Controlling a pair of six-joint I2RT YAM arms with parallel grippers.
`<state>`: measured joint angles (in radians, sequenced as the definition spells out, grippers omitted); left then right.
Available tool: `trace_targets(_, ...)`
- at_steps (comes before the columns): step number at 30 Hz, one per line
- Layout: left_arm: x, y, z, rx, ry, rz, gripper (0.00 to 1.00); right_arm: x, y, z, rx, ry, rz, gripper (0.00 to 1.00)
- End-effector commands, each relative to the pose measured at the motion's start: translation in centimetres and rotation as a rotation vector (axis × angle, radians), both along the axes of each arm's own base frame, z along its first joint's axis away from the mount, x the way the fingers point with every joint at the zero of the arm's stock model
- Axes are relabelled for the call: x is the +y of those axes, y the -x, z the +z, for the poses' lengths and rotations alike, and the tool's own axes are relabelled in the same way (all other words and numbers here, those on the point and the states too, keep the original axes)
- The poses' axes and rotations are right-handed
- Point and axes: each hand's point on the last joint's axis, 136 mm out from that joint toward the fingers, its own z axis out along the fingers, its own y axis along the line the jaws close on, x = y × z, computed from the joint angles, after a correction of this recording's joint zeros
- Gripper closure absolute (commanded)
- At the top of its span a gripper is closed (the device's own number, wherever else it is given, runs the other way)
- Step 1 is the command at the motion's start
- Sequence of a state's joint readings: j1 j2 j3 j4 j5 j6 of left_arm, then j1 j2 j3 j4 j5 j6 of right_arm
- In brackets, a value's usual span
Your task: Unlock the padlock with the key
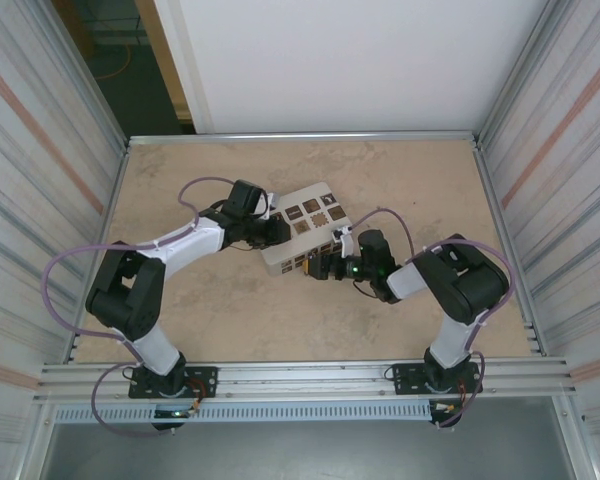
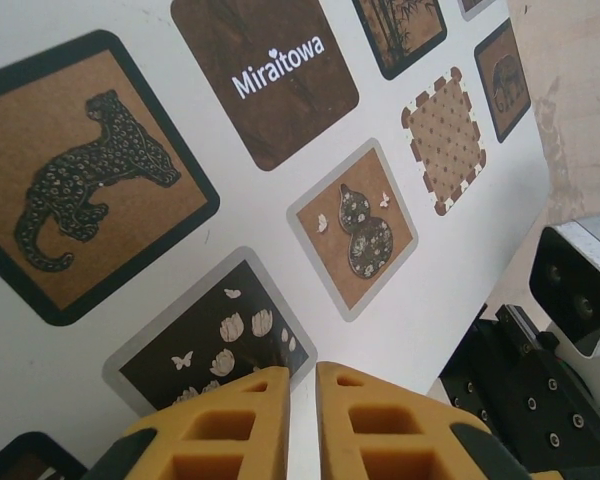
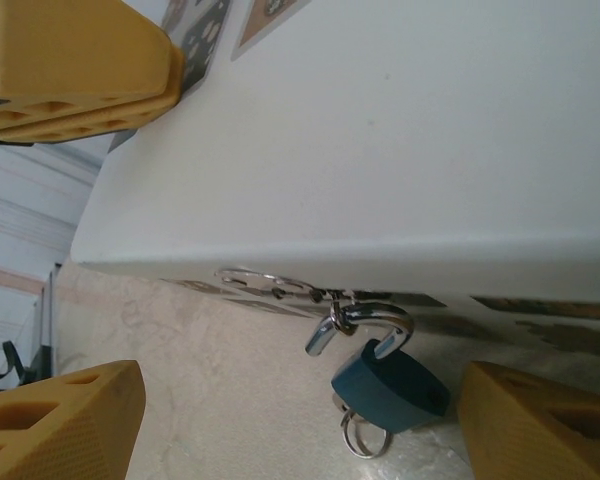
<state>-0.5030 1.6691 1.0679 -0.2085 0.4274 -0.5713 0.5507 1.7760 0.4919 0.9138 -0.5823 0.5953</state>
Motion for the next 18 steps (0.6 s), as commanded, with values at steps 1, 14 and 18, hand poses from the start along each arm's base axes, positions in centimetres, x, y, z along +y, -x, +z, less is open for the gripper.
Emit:
trace_targets(1, 0.0, 0.4, -1.1, 0.030, -0.012, -0.024, 0.86, 1.1, -0.2, 0.9, -0.026, -0.045, 0.034, 0.20)
trace_targets(14, 0.1, 0.6, -1.4, 0.035, -0.002, -0.015, 0.89, 2.5, -0.8, 2.3, -0.064, -0.125, 0.070, 0.23)
trace_targets(18, 0.0, 0.6, -1.4, 0.038, 0.001, -0.017, 0.89, 2.8, -0.8, 2.8, -0.078, -0.151, 0.086, 0.25)
